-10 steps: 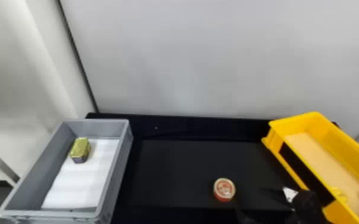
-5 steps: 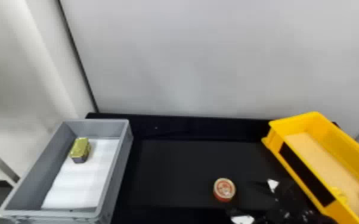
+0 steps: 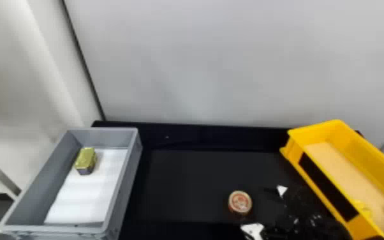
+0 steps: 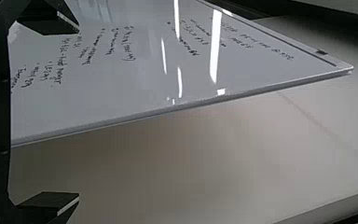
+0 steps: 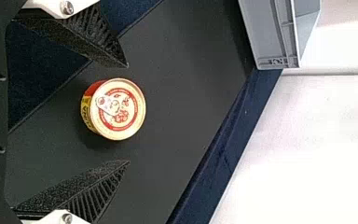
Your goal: Pick up the round yellow can and place it in the yellow rectangular box
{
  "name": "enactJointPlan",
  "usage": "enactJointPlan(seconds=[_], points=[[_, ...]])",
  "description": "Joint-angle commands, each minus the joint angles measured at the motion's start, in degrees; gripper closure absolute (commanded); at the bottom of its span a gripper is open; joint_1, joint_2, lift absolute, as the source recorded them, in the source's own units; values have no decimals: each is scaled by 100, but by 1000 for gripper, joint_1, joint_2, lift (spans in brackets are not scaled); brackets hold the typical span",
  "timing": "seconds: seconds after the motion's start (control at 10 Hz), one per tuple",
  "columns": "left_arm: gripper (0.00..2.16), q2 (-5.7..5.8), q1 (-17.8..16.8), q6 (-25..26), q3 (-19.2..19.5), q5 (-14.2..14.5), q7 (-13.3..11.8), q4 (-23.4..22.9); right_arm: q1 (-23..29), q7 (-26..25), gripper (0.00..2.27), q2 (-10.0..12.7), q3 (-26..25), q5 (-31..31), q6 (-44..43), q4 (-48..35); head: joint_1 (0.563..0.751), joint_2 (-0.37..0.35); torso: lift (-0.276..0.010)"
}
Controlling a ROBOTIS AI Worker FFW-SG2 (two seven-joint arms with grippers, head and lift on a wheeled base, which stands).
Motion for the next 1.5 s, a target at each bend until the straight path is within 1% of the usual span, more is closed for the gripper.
enactJointPlan(seconds=[0.0,0.3,0.6,1.0,1.2,1.4], points=[[30,-15,0,-11,-8,-5,-7,0,-138,-6,30,8,148,19,-54,290,694,14,-61],[32,-15,0,-11,-17,-14,2,0,-279,-68,38,79,244,27,-168,571,694,14,-61],[30,-15,-9,-11,-17,-23,2,0,-323,-94,84,122,262,27,-221,641,694,14,-61],[30,-15,-9,-11,1,-23,-7,0,-305,-138,266,140,253,19,-238,597,694,14,-61],[30,-15,-9,-20,9,-23,-7,0,-296,-147,320,131,236,19,-247,589,694,14,-61],[30,-15,-9,-20,18,-23,-7,0,-288,-182,475,131,244,27,-247,589,694,14,-61]])
